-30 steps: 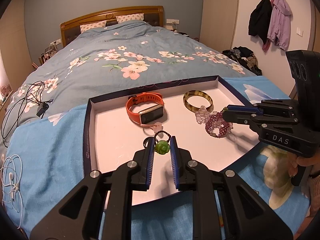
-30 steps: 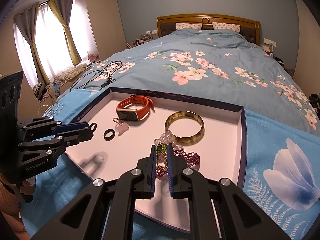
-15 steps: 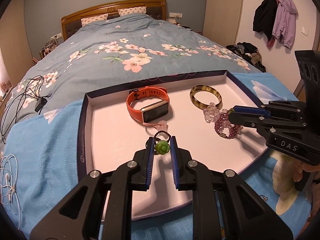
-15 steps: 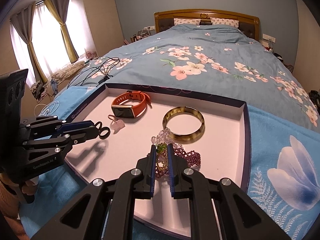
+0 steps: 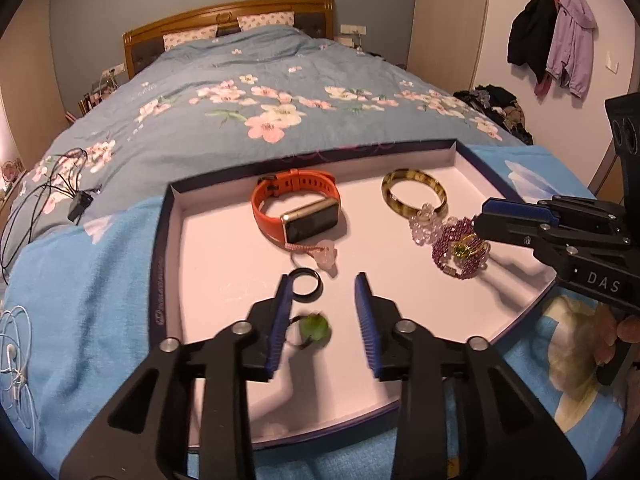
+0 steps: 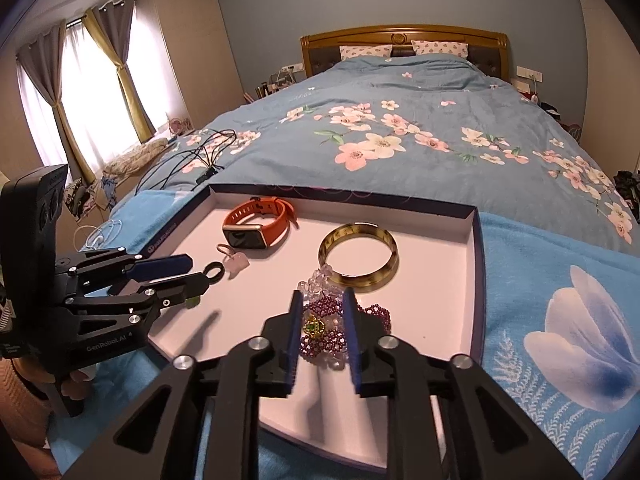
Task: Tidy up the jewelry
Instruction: 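Open both grippers to drop the green chain and green-stone ring in the tray, then grasp the amber glass pendant with the left gripper while the right gripper approaches the silver ring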
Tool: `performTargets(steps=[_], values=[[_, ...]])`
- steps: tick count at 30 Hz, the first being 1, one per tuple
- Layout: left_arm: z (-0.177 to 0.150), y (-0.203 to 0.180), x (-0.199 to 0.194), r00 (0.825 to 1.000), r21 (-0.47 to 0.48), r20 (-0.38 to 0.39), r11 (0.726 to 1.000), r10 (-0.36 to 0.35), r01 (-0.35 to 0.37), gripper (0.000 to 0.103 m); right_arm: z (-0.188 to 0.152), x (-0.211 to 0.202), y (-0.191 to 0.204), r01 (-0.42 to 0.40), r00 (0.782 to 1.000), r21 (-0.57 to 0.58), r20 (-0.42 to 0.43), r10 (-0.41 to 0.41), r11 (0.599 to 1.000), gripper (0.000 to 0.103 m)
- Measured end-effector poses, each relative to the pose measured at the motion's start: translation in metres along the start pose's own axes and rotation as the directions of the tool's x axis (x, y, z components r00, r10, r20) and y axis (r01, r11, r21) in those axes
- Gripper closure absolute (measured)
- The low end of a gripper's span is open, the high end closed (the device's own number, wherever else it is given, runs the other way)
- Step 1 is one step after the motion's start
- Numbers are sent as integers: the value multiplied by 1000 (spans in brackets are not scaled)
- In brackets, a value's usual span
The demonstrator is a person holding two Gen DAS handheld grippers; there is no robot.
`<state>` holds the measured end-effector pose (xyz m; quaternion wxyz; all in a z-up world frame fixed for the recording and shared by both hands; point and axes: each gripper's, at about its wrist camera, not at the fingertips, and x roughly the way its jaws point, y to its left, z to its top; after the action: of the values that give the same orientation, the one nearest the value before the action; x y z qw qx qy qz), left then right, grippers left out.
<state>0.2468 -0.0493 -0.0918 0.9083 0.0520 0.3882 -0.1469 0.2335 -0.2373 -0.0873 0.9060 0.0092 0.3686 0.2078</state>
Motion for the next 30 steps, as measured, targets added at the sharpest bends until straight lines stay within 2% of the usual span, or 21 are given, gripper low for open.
performTargets(steps=[2, 6, 8, 11, 15, 18, 23, 30], values=[[1, -2, -8, 1000, 9, 24, 1000, 11, -11, 68, 0, -5, 0, -5, 1000, 3, 9, 5, 1000, 83], [0, -6, -27, 998, 26, 66, 1000, 15, -17, 62, -3, -19, 3, -19, 999, 3, 33, 19, 1000, 72], [-1, -8, -36, 996, 37, 88, 999, 22, -26, 60, -5, -27, 6, -26, 999, -4, 47, 27, 1000, 71], [-5, -8, -51, 993, 39, 113, 999, 25, -29, 53, -9, -37, 9, -38, 997, -6, 60, 38, 999, 69], [-10, -8, -70, 988, 42, 146, 998, 46, -52, 39, -15, -50, 13, -45, 996, -7, 81, 45, 999, 56], [-13, -8, -83, 985, 36, 167, 998, 49, -56, 37, -22, -55, 15, -45, 996, -7, 79, 45, 999, 54], [-24, -11, -97, 983, 39, 176, 998, 48, -55, 29, -36, -66, 19, -39, 996, -12, 81, 39, 999, 48], [-53, -16, -112, 987, 76, 157, 997, 21, -34, 29, -59, -69, 21, -47, 998, -12, 34, 47, 999, 46]])
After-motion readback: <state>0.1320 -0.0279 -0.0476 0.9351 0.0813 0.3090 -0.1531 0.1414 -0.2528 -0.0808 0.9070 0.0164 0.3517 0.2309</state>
